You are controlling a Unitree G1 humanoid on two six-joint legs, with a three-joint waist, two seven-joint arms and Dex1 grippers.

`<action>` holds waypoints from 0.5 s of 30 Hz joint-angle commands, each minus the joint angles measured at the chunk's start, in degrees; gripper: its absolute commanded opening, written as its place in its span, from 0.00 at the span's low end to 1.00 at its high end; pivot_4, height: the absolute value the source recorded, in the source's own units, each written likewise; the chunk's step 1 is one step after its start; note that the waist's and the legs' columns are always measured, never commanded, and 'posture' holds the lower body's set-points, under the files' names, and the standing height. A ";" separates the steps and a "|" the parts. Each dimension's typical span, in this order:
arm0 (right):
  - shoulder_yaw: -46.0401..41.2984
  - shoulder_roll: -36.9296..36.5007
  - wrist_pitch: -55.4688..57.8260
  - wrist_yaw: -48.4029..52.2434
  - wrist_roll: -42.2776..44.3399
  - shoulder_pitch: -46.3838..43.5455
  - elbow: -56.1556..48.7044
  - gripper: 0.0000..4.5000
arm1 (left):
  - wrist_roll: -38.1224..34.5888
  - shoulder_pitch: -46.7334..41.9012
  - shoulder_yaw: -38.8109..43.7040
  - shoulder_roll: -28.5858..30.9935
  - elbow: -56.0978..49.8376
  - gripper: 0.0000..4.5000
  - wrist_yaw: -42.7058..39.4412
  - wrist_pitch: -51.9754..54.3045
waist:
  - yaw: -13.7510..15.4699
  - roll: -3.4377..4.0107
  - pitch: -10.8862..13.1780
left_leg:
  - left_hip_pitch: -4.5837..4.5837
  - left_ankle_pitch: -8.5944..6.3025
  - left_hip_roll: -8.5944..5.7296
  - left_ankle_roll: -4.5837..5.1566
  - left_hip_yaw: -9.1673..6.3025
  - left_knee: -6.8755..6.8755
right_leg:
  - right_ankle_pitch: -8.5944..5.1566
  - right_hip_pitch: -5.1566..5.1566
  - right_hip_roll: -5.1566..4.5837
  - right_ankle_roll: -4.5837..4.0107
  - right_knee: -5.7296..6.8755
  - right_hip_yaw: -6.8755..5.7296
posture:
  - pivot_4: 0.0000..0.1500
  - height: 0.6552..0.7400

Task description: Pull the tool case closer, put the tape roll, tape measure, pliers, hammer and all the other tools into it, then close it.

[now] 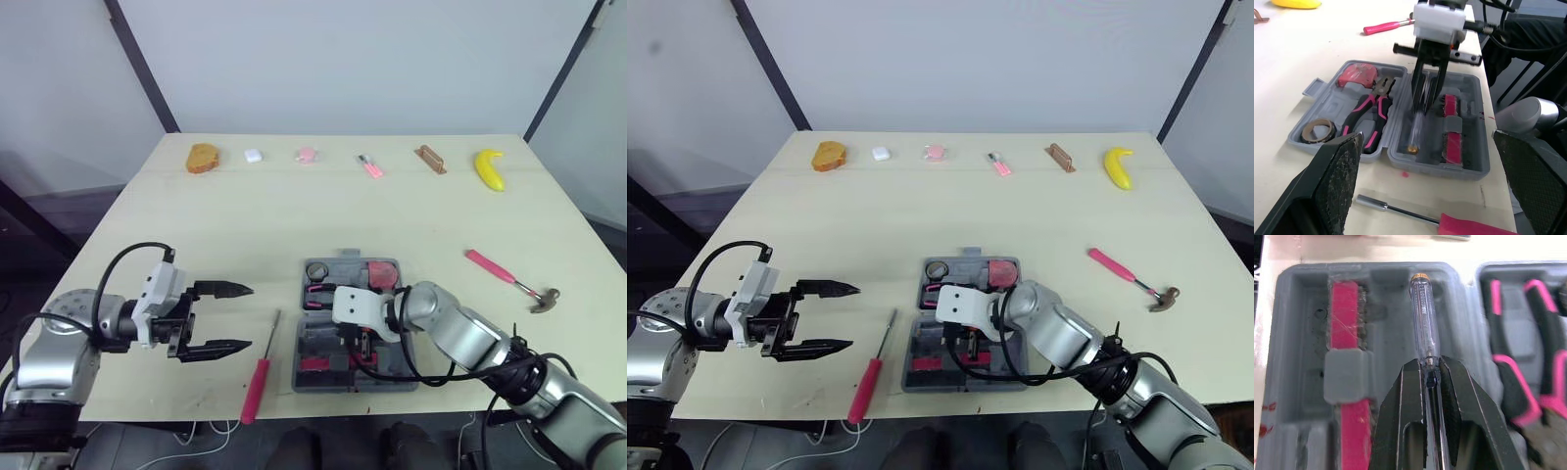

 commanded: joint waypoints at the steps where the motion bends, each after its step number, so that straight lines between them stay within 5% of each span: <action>1: 0.08 0.53 -1.66 -0.02 -1.78 -1.05 -0.12 0.01 | -0.22 -0.03 0.44 1.22 -2.14 1.00 -1.81 -0.82 | 0.03 0.00 0.00 | 0.00 0.00 0.00 0.00 -0.01 0.00 | 0.00 0.00 0.00 0.00 0.01 0.00 | 1.00 1.00; 15: -1.76 -0.10 -5.53 1.60 -3.87 0.58 2.23 0.01 | 0.62 1.10 -0.24 1.47 -4.15 1.00 -1.21 -1.01 | 0.02 0.00 0.00 | 0.00 0.00 0.00 0.00 0.00 0.00 | 0.00 -0.01 0.00 0.00 0.03 0.00 | 1.00 1.00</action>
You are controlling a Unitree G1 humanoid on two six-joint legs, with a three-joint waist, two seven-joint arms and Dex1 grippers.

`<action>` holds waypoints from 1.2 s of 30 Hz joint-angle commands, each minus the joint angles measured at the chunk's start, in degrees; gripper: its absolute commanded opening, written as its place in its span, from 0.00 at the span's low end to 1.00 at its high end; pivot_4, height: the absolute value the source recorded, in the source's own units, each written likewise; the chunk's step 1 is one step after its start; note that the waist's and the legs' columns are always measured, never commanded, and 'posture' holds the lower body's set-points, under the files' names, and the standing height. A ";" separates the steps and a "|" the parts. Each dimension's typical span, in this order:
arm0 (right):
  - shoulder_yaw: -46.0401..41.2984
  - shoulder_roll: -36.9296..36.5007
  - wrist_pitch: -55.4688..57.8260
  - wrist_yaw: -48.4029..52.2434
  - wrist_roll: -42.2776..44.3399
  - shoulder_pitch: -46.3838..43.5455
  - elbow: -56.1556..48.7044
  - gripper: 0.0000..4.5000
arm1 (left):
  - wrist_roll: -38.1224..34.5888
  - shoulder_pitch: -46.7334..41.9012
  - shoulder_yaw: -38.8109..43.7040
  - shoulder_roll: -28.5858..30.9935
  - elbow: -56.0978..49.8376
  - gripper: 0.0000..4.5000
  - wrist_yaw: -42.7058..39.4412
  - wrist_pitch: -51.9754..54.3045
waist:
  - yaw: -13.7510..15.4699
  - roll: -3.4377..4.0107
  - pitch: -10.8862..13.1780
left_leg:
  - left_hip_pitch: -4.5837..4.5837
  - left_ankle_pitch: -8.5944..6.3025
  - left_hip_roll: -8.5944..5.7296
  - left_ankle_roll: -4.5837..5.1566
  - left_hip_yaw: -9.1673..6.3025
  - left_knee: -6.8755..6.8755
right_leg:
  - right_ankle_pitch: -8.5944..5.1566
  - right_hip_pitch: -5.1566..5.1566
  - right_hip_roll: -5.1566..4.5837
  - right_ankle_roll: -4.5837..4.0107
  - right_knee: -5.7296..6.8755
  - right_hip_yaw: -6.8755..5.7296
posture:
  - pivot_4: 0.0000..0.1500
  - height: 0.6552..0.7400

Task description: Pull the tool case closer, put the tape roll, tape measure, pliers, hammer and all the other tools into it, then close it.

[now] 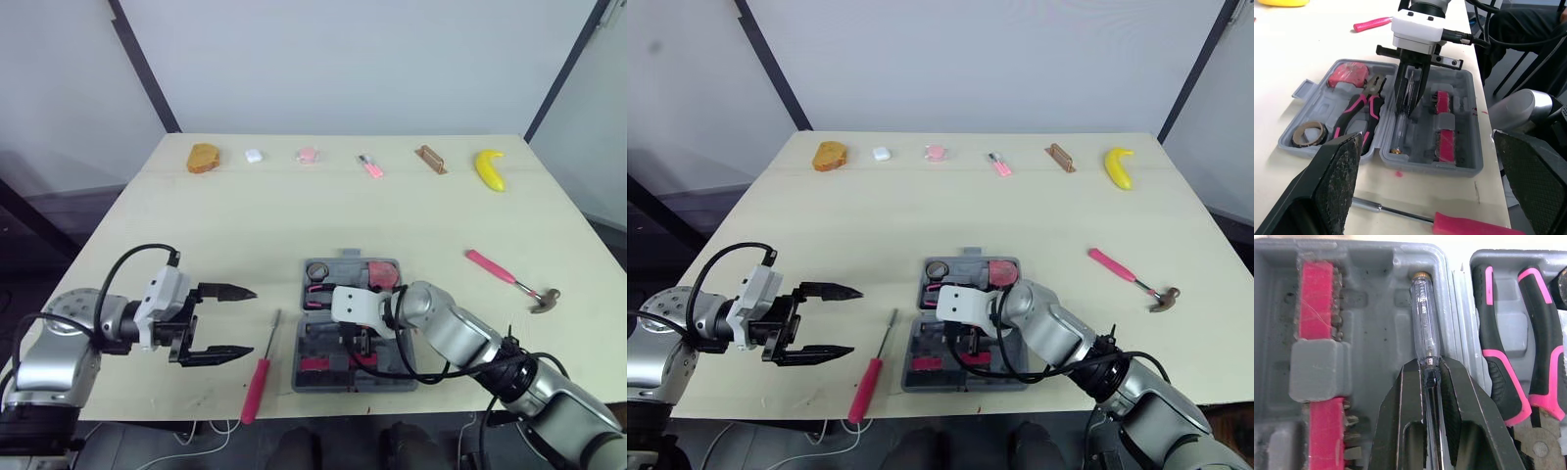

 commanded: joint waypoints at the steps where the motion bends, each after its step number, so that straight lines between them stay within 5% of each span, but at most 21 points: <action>1: -1.88 -1.24 -1.56 1.25 0.01 0.55 -1.73 0.11 | -0.37 0.17 0.26 0.80 -1.93 1.00 -1.19 -0.51 | 0.05 0.00 0.00 | 0.00 0.00 0.00 0.00 0.00 0.00 | 0.00 0.00 0.00 0.00 0.00 0.00 | 1.00 1.00; 7: -3.68 -2.35 -3.22 1.20 -0.53 1.17 -2.16 0.72 | -0.09 0.17 -0.25 0.16 -1.62 1.00 -0.73 -0.64 | 0.00 -0.03 -0.02 | 0.01 0.00 0.00 0.00 -0.01 0.03 | 0.00 0.00 0.00 0.00 0.09 0.00 | 1.00 1.00; 19: -8.48 0.96 -3.04 1.76 2.92 1.18 -4.23 0.72 | -0.79 -0.07 -0.22 -0.34 -1.48 1.00 -0.20 -0.32 | 0.02 -0.03 -0.01 | 0.02 0.00 0.00 0.00 0.00 0.02 | -0.01 -0.01 0.00 -0.02 0.09 0.00 | 1.00 1.00; 21: -9.06 1.04 -4.69 2.55 4.05 2.12 -4.20 0.61 | -0.52 -0.13 -0.31 -0.35 -1.30 1.00 -0.20 -0.50 | 0.01 -0.03 -0.01 | 0.02 0.00 0.00 0.00 -0.01 0.02 | -0.01 0.00 0.00 -0.02 0.10 -0.01 | 1.00 1.00; 27: -8.85 1.01 -7.63 2.27 3.87 3.74 -1.54 0.01 | -0.53 -0.09 -0.24 -0.37 -1.43 1.00 -0.08 -0.36 | 0.00 -0.03 -0.01 | 0.02 0.00 0.00 0.00 0.00 0.03 | -0.01 -0.01 0.00 -0.02 0.10 0.00 | 1.00 1.00; 36: -7.88 2.17 -10.57 0.99 1.79 4.26 5.98 0.01 | -0.57 0.00 -0.13 -0.40 -1.46 1.00 0.08 -0.33 | -0.02 -0.03 -0.01 | 0.02 0.00 0.00 0.00 0.00 0.03 | -0.01 -0.01 0.00 -0.02 0.10 -0.01 | 1.00 1.00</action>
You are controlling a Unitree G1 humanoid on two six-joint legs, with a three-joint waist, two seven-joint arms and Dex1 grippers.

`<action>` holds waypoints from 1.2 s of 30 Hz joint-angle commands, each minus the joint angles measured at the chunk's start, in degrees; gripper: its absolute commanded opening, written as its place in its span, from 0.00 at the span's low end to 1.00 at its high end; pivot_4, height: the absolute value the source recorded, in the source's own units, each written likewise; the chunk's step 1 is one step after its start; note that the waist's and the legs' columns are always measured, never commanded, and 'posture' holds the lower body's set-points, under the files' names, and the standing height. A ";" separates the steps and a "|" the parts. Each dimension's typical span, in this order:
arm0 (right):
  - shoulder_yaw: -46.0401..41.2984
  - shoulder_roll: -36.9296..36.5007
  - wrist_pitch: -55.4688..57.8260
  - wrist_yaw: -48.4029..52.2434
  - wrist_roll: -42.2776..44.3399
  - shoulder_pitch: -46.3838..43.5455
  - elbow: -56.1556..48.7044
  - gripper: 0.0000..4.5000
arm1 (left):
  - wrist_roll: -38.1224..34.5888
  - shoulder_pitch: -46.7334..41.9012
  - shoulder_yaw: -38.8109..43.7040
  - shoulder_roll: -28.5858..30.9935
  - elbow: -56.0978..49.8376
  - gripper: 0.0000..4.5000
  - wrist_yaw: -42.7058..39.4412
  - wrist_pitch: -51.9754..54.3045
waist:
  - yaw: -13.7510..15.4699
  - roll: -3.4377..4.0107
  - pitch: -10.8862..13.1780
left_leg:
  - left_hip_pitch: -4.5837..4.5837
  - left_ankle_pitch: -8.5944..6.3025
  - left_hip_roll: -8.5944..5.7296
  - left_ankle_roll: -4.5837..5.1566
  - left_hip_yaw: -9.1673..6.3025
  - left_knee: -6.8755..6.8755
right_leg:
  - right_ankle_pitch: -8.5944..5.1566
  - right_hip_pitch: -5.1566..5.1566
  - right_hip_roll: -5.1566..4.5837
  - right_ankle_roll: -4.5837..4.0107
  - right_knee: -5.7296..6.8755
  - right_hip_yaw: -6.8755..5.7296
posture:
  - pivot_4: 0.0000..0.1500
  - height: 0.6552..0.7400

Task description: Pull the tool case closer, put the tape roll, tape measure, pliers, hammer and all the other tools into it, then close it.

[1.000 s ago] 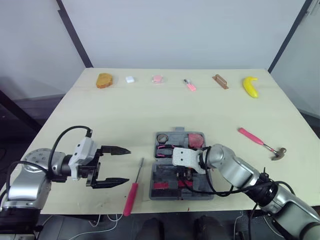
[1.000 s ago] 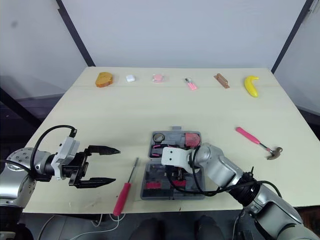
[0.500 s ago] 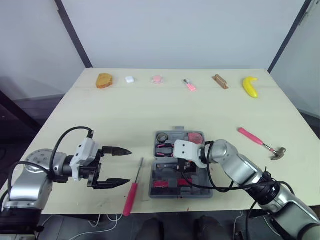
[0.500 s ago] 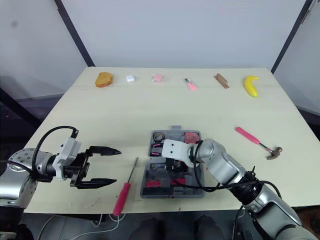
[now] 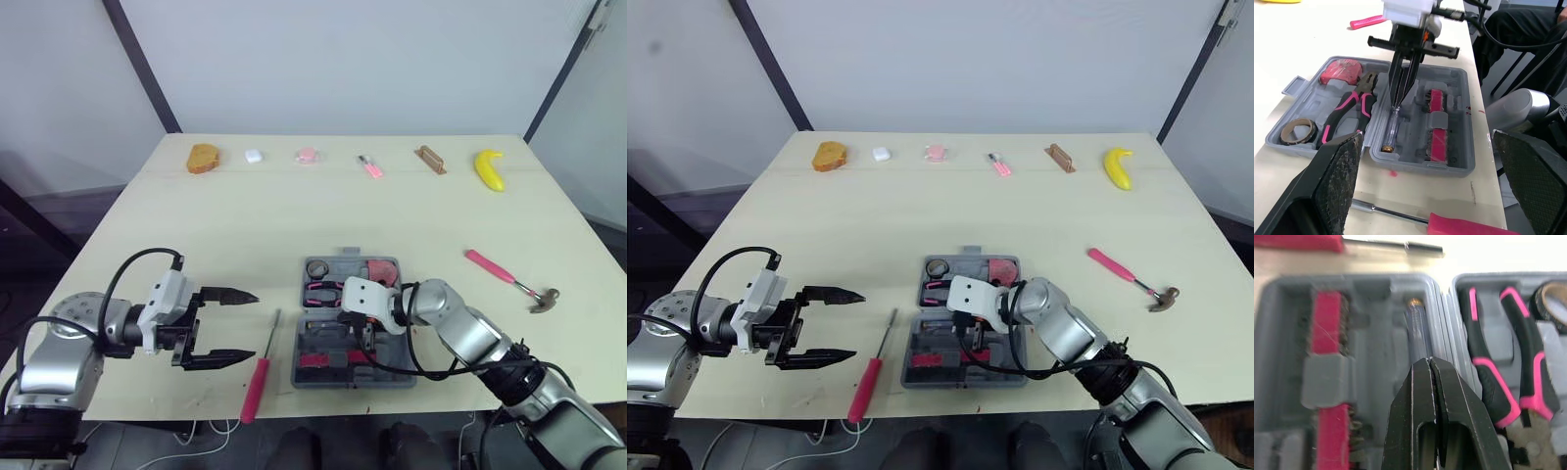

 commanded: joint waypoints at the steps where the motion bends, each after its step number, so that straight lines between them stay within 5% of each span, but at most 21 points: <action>1: 0.15 0.57 -1.92 -0.74 -1.27 0.40 1.71 0.01 | -0.65 -0.34 0.55 0.06 -1.42 1.00 -0.27 -0.23 | 0.00 0.00 0.00 | 0.00 0.00 0.00 0.00 0.00 0.00 | 0.00 0.00 0.00 0.00 0.00 0.00 | 1.00 1.00; 20: 2.89 1.69 -2.93 -0.39 -5.15 3.78 8.39 0.01 | -0.46 0.49 0.51 -0.89 -1.58 1.00 0.24 -0.58 | -0.17 -0.19 -0.21 | 0.20 0.00 0.03 0.00 0.00 0.00 | 0.00 0.13 0.05 -0.01 0.04 0.02 | 1.00 1.00; 36: -30.89 0.87 -14.92 -1.43 19.98 14.66 -4.97 0.01 | -6.41 5.55 11.86 -8.07 -0.55 1.00 15.92 7.05 | 0.21 -0.18 -0.01 | 0.06 0.00 0.06 0.00 -0.09 -0.02 | 0.00 0.11 -0.13 0.00 -0.01 -0.06 | 1.00 1.00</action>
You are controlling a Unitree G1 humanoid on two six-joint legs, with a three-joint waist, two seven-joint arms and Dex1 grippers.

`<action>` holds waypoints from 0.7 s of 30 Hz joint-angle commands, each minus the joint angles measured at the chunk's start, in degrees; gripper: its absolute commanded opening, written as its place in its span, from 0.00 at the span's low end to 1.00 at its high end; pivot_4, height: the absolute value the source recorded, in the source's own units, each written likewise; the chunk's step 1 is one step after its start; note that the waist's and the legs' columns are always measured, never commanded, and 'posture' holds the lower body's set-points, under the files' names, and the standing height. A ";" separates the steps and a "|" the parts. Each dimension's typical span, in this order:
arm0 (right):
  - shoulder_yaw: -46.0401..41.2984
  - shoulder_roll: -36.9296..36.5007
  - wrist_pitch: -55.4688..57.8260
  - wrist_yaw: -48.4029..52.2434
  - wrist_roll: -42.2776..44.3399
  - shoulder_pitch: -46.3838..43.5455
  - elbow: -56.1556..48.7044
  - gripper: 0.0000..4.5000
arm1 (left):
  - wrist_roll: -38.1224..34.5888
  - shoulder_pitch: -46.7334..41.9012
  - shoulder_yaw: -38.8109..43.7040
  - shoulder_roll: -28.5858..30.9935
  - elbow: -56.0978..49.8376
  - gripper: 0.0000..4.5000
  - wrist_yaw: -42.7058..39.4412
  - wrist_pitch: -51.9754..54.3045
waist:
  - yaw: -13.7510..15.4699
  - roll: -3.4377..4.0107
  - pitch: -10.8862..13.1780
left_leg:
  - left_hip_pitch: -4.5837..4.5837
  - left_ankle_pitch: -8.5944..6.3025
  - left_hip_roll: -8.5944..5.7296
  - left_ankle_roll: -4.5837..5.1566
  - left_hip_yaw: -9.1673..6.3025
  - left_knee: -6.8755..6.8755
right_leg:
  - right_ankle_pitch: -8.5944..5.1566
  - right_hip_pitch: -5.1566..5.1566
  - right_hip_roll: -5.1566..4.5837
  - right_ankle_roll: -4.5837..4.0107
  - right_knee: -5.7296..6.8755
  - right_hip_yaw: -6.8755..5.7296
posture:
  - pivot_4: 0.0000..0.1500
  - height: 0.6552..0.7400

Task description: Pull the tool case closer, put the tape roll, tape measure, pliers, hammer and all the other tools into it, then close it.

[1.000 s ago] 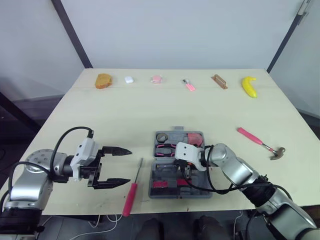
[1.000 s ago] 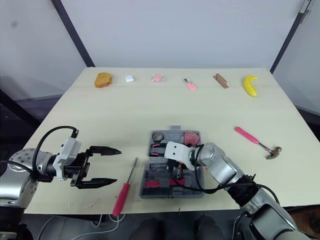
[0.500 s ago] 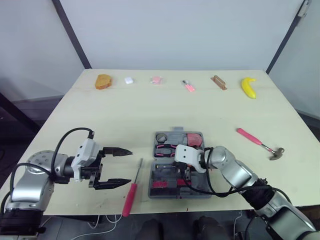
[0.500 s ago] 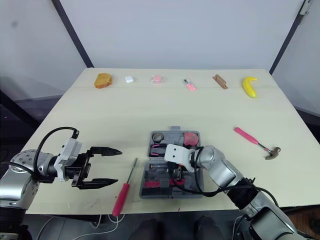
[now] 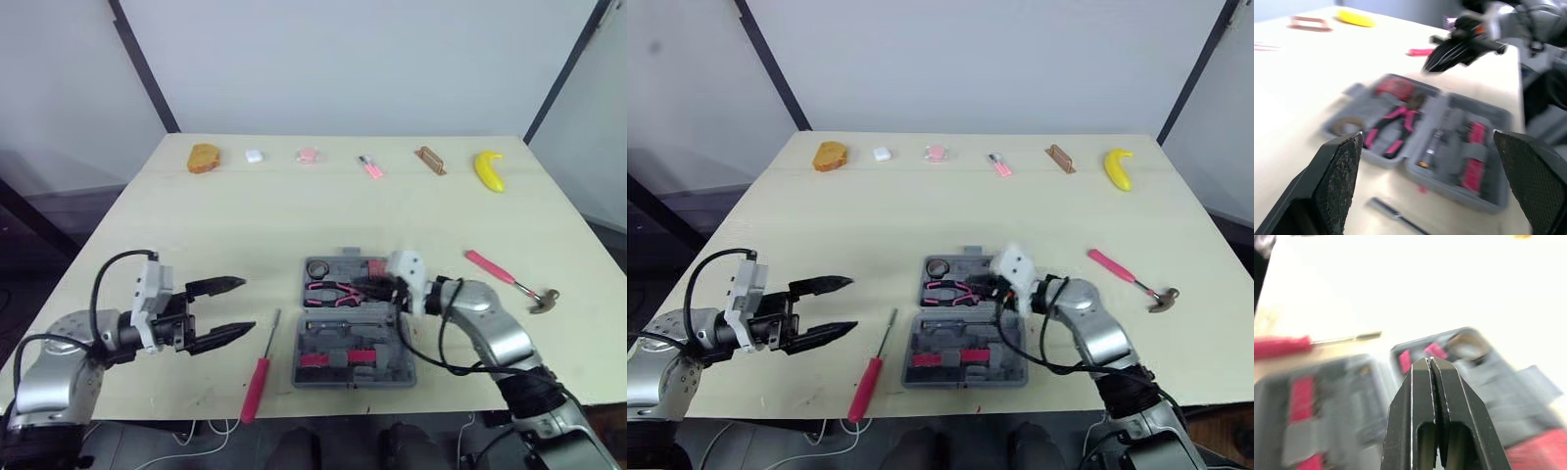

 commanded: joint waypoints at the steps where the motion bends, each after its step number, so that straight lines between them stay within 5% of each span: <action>1: -6.71 -1.85 -1.56 -1.12 4.07 3.21 -2.61 0.01 | -0.74 1.48 3.76 -1.52 -0.58 1.00 3.71 -0.49 | 0.09 0.01 0.00 | -0.01 0.00 -0.01 0.00 0.01 0.00 | 0.00 0.00 -0.02 0.00 -0.01 0.00 | 1.00 1.00; 10: -29.36 -8.76 -10.09 -2.12 11.12 22.19 -1.22 0.01 | 5.59 9.46 9.53 -5.63 3.54 1.00 15.81 -4.77 | 0.37 0.00 0.00 | 0.01 0.00 -0.07 0.00 0.06 -0.02 | 0.00 0.02 -0.07 0.01 -0.03 0.03 | 1.00 1.00; 13: -35.91 -10.43 -12.86 -0.77 12.91 29.34 0.79 0.21 | 6.08 11.04 11.62 -6.96 5.04 1.00 18.75 -6.05 | 0.44 -0.02 -0.01 | 0.08 0.00 -0.07 0.00 0.08 -0.02 | 0.00 0.05 -0.03 0.01 0.00 0.05 | 1.00 1.00; 19: -46.23 -11.67 -17.17 1.58 16.86 38.70 7.28 0.89 | 6.58 17.90 13.15 -9.20 6.82 1.00 18.23 -9.48 | 0.04 -0.01 -0.02 | 0.16 -0.01 -0.06 0.01 0.23 -0.03 | -0.01 0.06 -0.01 0.01 -0.02 0.19 | 1.00 1.00; 21: -48.03 -11.77 -18.42 2.25 17.62 40.02 9.65 1.00 | 6.32 19.39 13.42 -9.65 6.66 1.00 18.32 -9.77 | -0.06 -0.03 -0.04 | 0.17 -0.01 -0.06 0.01 0.25 -0.05 | -0.02 0.06 -0.01 0.01 -0.03 0.21 | 1.00 1.00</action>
